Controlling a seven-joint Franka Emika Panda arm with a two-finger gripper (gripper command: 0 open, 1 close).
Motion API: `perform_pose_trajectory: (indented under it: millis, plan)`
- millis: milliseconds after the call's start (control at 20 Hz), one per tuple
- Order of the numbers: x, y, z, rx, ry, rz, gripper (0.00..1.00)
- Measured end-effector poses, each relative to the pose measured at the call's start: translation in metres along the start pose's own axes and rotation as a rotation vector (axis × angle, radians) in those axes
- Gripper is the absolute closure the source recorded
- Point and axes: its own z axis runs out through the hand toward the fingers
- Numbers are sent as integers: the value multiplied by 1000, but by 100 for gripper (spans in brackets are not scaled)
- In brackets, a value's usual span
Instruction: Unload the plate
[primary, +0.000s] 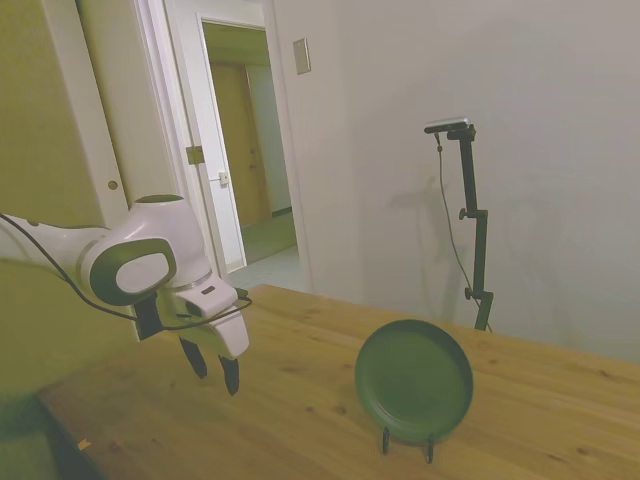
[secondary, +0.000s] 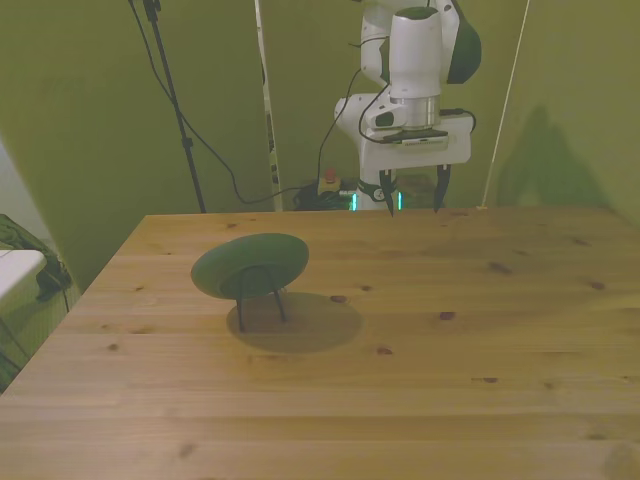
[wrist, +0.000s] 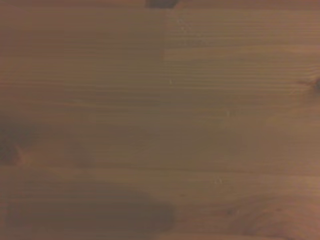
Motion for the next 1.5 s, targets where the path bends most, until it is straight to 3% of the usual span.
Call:
perform_pose_trajectory:
  millis: [150,450,650,1000,1500]
  plan:
    - [7,4,-3,-24,35,1,0]
    - [84,59,-64,-13,250,165,0]
    - [121,80,-84,16,402,256,0]
    - [170,81,-88,90,562,361,0]
    - [199,46,-55,131,611,399,0]
